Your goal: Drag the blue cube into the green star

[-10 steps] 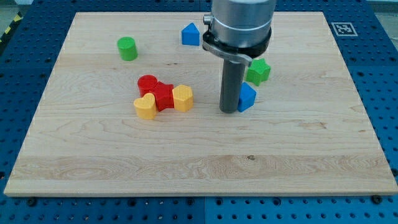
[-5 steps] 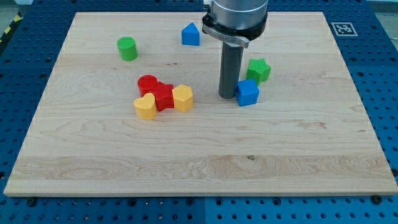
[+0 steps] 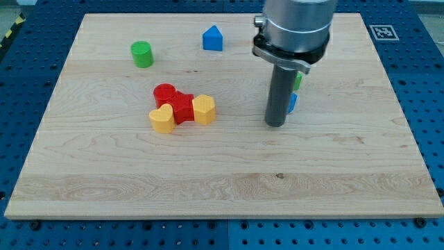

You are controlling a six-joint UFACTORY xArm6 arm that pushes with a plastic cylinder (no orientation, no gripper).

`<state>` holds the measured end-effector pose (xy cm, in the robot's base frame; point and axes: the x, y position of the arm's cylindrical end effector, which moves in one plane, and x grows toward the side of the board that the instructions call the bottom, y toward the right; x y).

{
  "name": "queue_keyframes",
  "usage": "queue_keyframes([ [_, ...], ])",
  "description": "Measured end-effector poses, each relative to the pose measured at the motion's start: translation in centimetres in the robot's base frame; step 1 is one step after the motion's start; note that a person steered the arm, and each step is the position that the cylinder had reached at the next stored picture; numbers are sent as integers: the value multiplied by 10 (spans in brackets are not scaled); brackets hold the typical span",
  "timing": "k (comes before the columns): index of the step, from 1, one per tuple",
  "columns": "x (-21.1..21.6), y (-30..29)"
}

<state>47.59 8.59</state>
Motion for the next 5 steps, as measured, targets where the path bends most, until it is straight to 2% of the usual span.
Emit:
queue_keyframes([
  [2,-2,8],
  [5,-52,10],
])
